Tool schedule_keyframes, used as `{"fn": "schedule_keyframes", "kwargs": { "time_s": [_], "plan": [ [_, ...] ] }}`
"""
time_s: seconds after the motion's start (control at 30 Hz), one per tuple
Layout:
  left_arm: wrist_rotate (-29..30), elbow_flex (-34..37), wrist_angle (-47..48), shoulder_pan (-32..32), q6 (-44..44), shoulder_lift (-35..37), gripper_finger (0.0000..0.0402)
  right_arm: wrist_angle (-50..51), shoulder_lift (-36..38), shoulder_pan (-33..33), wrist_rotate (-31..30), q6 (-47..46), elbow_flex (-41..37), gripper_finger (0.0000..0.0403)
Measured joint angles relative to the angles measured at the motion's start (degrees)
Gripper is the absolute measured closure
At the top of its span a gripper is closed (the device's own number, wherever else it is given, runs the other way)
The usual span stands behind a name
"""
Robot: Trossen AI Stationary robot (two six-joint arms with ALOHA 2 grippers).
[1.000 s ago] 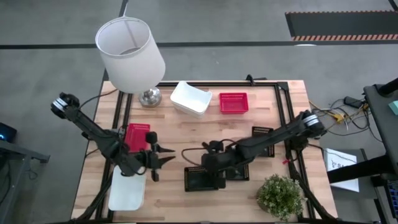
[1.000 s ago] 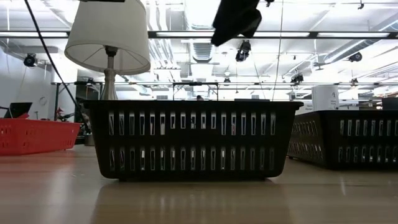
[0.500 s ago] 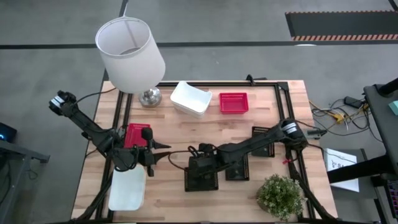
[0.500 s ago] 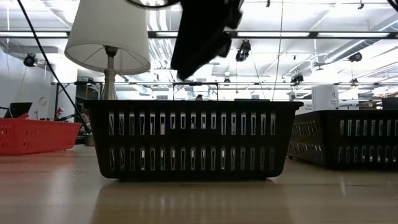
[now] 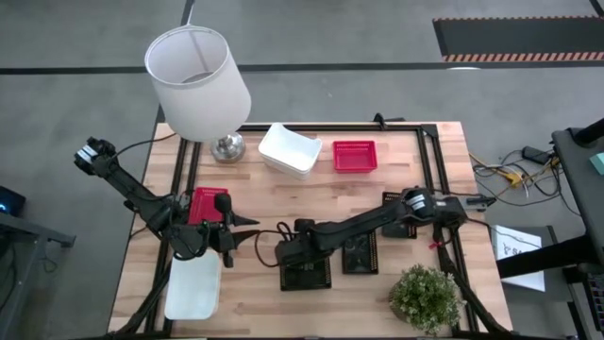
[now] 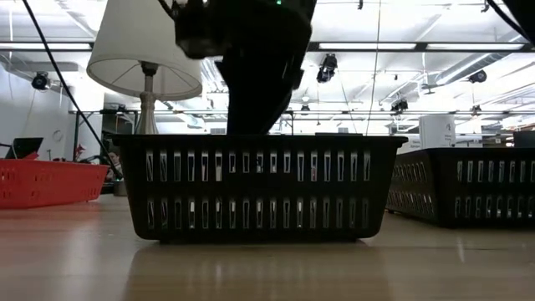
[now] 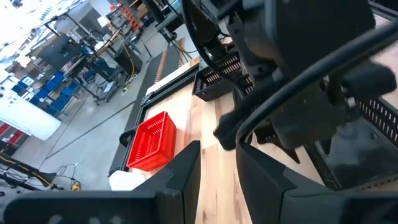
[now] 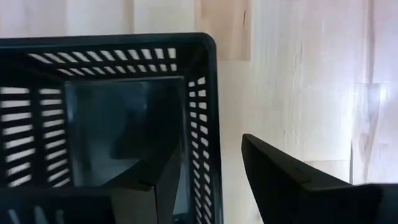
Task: Stack baskets by color
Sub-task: Stack the left black bin on top of the middle black bin
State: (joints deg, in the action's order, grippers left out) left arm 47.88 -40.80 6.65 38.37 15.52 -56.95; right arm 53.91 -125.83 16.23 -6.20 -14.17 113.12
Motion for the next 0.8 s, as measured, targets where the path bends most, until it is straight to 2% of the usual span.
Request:
{"fn": "schedule_keyframes", "kwargs": {
  "time_s": [0.1,0.2,0.4,0.43,0.6,0.8],
  "plan": [
    [-0.1,0.1,0.0,0.0,-0.1,0.0,0.0314,0.2,-0.8,0.0,0.0,1.1,0.0,0.0248],
    [-0.2,0.2,-0.1,0.0,-0.5,0.0,0.0314,0.2,-0.7,-0.1,0.1,1.8,-0.1,0.0273],
    [-0.2,0.2,-0.1,0.0,-1.7,0.0,0.0314,-0.3,-0.5,-0.5,0.2,4.6,-0.2,0.0377],
    [-0.2,0.2,-0.1,0.0,-1.8,0.0,0.0314,-0.3,-0.5,-0.5,0.2,5.0,-0.2,0.0383],
    [-0.2,0.2,-0.2,0.0,-3.2,-0.1,0.0314,0.1,0.0,-0.6,0.7,2.9,-0.1,0.0391],
    [0.3,0.2,-0.4,0.0,-4.7,-0.1,0.0314,2.8,1.5,-1.7,3.7,-4.5,2.4,0.0392]
  ]
}}
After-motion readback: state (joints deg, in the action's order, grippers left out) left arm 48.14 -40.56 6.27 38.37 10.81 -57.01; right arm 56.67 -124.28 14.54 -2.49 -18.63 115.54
